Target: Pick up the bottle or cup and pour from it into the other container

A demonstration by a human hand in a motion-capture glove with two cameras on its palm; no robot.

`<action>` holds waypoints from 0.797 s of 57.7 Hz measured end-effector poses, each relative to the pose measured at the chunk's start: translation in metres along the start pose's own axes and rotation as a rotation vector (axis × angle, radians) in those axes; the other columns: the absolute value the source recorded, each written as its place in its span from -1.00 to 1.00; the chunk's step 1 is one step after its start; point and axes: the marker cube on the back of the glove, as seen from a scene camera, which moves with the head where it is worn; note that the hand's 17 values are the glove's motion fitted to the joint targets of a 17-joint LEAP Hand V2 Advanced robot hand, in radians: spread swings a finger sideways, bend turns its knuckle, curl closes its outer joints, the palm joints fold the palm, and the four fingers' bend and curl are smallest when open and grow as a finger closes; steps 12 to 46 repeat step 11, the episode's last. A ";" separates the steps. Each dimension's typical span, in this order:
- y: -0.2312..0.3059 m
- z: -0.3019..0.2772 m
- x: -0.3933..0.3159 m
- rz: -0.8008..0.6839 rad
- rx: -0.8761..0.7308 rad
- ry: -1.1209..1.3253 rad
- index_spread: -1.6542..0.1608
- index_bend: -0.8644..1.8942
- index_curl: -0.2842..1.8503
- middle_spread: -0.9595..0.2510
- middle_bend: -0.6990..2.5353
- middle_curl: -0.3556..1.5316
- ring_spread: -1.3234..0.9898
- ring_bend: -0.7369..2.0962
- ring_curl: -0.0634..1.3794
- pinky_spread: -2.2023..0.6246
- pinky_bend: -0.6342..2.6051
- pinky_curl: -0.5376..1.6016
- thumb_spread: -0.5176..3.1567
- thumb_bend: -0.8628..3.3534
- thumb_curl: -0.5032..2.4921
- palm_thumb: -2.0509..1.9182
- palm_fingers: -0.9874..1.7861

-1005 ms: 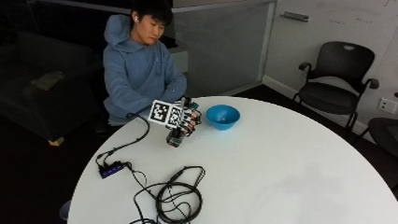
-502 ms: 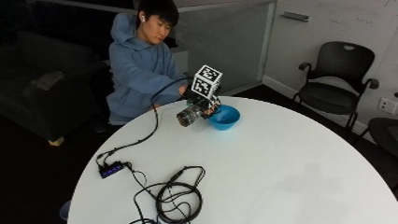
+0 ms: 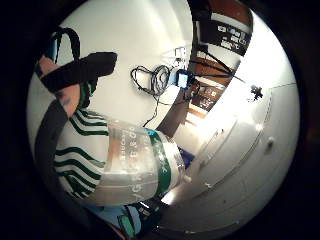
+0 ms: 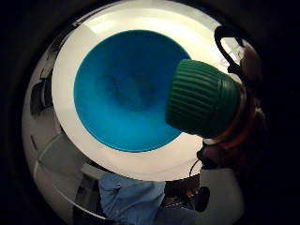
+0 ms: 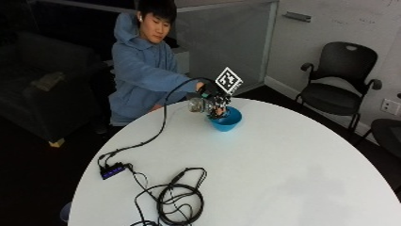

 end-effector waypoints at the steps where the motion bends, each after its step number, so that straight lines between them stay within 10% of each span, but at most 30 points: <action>1: -0.001 -0.001 -0.002 0.013 -0.005 -0.012 0.71 -0.27 -0.37 0.57 -0.35 -0.09 0.03 -0.15 -0.30 0.51 -0.33 -0.17 -0.54 -0.61 -0.21 0.55 0.54; 9: 0.005 0.000 0.001 -0.264 -0.004 0.038 0.71 -0.28 -0.38 0.56 -0.36 -0.09 0.02 -0.14 -0.29 0.51 -0.33 -0.17 -0.53 -0.61 -0.21 0.55 0.54; 46: 0.003 -0.001 0.002 -0.210 -0.007 0.021 0.70 -0.28 -0.38 0.56 -0.36 -0.09 0.02 -0.15 -0.29 0.51 -0.32 -0.17 -0.53 -0.61 -0.21 0.55 0.54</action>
